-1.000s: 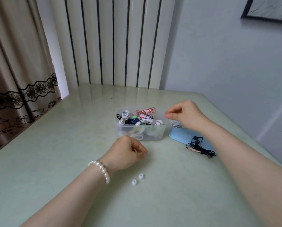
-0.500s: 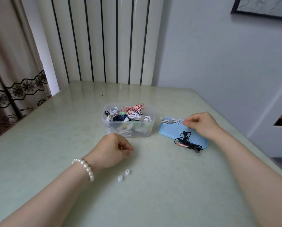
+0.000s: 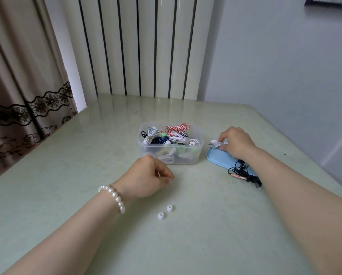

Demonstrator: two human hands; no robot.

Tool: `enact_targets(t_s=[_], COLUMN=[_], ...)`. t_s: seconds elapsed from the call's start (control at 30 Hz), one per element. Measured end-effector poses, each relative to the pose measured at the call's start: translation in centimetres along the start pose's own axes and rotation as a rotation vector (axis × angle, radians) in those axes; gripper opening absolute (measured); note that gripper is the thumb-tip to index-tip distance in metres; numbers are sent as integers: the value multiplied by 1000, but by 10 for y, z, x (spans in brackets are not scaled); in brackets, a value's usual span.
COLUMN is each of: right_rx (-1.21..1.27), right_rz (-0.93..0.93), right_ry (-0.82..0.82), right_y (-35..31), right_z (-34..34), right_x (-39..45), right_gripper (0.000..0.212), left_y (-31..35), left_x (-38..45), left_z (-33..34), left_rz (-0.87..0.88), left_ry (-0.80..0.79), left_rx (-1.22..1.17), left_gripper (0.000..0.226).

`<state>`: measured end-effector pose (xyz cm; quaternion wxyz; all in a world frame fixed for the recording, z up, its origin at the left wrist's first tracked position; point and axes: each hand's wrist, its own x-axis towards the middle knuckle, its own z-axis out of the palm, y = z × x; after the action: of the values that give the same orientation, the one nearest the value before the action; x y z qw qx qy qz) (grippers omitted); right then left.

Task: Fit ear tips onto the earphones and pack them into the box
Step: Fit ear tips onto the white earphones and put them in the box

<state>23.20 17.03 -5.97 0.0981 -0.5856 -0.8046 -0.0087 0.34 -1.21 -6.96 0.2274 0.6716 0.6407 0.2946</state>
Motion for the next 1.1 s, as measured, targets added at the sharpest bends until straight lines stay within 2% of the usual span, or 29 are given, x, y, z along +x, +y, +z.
enact_targets(t_s=[0.07, 0.13, 0.23, 0.3, 0.4, 0.5, 0.63, 0.73, 0.8, 0.97, 1.1], right_rx=[-19, 62, 475, 760, 1041, 1291, 1473, 1555, 1546, 1460, 1249], right_rz=[-9, 33, 136, 134, 95, 51, 12, -13, -24, 42, 14], right_ry=[77, 169, 217, 171, 14, -181, -338, -384, -332, -179, -229], right_y=[-2, -3, -10, -20, -41, -62, -86, -97, -98, -88, -81], right_z=[-6, -18, -42, -57, -69, -69, -61, -53, -47, -38, -38], right_x=[-5, -8, -15, -26, -51, -74, -94, -98, -99, -98, -98], right_gripper=[21, 18, 22, 26, 21, 15, 15, 20, 28, 39, 36], left_y=[1, 1, 1, 1, 3, 13, 25, 27, 26, 22, 17], left_x=[0, 1, 2, 1, 1, -3, -8, -9, -8, -4, -2], left_z=[0, 1, 2, 3, 6, 3, 2, 2, 1, 0, 2], left_rz=[-2, -4, -9, -10, -17, -63, -161, -190, -220, -316, -302], left_ry=[6, 16, 23, 16, 44, 53, -126, -251, -273, -234, -161], left_rx=[-11, -16, -38, -55, -139, -449, -909, -1044, -1117, -1180, -1152], left_gripper=[6, 5, 4, 3, 6, 24, 51, 47, 36, 20, 16])
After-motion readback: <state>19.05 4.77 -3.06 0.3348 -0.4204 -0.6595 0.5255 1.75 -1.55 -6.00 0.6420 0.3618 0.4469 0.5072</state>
